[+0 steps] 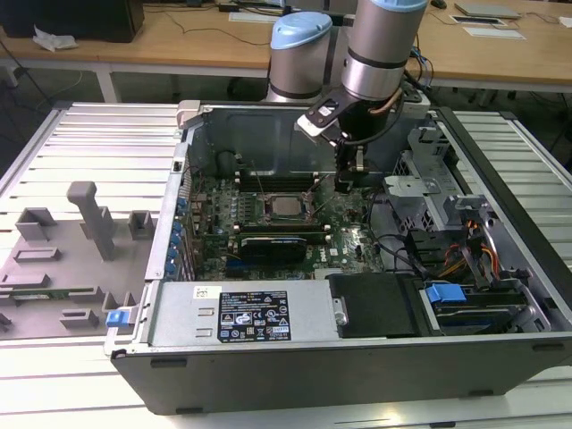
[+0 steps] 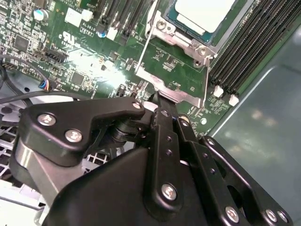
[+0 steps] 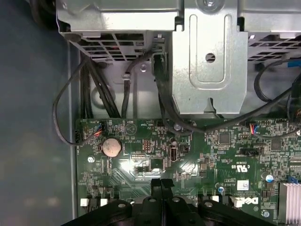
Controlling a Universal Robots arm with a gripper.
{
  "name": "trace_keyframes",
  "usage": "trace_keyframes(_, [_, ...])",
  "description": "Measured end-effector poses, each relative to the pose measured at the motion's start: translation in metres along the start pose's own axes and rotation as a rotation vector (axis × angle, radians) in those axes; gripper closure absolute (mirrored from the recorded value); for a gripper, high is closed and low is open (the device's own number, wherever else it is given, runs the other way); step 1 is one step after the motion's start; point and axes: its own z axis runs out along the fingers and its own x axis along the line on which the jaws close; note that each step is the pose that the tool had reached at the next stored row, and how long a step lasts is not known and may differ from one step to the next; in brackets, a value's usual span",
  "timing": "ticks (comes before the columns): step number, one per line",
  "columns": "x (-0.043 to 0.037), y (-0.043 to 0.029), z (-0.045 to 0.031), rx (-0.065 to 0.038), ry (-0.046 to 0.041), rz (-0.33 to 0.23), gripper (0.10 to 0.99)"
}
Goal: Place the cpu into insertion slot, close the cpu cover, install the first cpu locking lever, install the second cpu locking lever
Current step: 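Close the cpu cover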
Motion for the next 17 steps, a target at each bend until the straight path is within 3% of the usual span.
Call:
trace_keyframes(4, [0.0017, -0.0060, 0.0001, 0.000, -0.0002, 0.000, 0.980])
trace_keyframes(11, [0.0066, -0.0375, 0.0013, -0.001, -0.0001, 0.000, 0.980])
trace_keyframes(17, [0.0065, -0.0462, 0.0017, -0.002, -0.0001, 0.000, 0.980])
